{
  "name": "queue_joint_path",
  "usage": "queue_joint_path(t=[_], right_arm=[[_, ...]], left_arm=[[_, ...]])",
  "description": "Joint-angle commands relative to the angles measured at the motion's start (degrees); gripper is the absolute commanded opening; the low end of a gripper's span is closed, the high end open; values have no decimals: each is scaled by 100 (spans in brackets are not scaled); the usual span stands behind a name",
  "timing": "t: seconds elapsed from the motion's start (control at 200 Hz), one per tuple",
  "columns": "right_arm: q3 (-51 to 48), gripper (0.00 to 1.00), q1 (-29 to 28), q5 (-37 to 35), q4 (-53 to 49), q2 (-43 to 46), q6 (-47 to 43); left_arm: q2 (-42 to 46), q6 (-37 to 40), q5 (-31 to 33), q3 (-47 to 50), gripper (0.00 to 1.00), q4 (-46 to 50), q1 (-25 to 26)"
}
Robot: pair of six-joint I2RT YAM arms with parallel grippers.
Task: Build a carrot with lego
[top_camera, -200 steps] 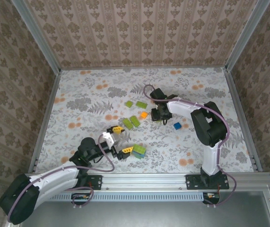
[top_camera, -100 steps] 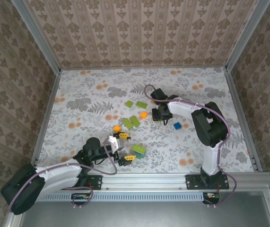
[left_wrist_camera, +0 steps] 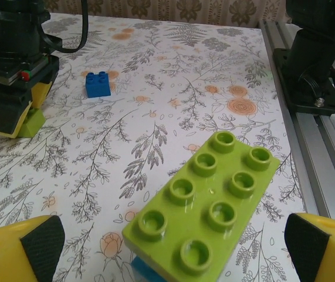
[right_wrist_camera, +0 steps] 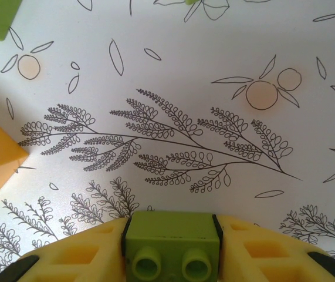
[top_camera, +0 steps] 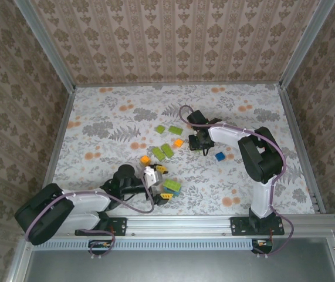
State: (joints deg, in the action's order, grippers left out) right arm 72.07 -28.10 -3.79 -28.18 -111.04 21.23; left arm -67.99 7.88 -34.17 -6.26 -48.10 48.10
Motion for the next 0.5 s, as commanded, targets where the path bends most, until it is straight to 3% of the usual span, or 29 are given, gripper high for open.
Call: queue_joint_path(t=[0.0, 0.135, 0.27, 0.495], right_arm=[[-46, 39, 6, 142, -228, -12, 54], [-14, 39, 6, 164, -231, -15, 52], [-30, 38, 6, 186, -230, -5, 52], [-66, 37, 0, 192, -230, 32, 51]], left_arm=[[-74, 228, -230, -114, 100, -181, 42], [-173, 232, -521, -153, 98, -213, 33], [-369, 294, -741, -303, 81, -79, 41], [-761, 285, -810, -445, 72, -200, 51]])
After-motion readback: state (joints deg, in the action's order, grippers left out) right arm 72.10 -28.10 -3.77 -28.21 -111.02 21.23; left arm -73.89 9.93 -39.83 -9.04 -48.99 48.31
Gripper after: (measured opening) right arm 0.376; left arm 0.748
